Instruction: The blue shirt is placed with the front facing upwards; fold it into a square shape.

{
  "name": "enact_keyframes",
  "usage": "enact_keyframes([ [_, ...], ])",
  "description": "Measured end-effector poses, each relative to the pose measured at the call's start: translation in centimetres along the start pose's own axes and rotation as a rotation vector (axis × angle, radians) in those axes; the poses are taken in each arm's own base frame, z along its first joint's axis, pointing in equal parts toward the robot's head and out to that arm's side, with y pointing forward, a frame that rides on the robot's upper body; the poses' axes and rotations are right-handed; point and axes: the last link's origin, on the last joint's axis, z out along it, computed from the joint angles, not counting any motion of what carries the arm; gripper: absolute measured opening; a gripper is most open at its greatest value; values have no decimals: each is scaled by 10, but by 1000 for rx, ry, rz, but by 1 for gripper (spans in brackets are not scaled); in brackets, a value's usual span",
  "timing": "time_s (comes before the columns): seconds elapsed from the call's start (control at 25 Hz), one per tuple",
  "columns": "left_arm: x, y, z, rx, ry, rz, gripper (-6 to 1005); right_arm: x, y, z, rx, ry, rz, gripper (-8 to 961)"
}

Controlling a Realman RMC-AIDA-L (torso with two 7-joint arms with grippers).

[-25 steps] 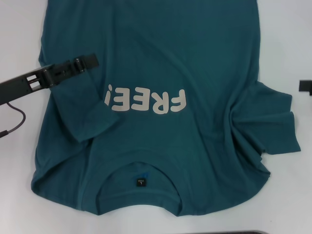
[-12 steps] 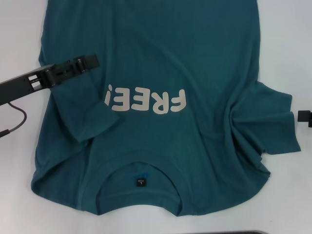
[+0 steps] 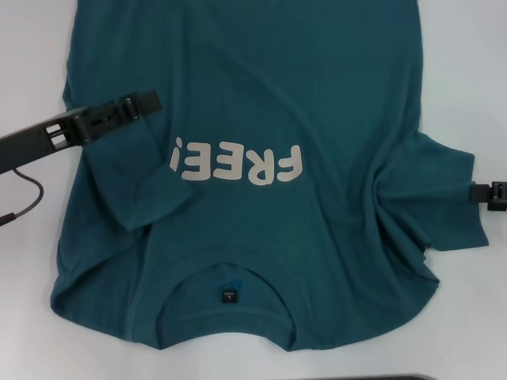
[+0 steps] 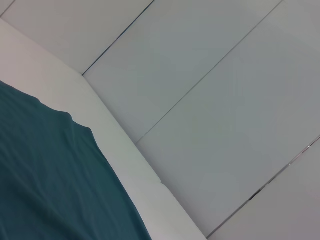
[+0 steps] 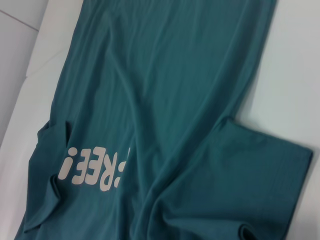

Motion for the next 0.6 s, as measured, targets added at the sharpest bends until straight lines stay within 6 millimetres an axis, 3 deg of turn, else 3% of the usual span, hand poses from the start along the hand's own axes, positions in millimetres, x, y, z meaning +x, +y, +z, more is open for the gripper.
enact_keyframes([
  [0.6, -2, -1, -1, 5, 1, -7, 797, 2, 1, 17, -1, -12, -12, 794],
])
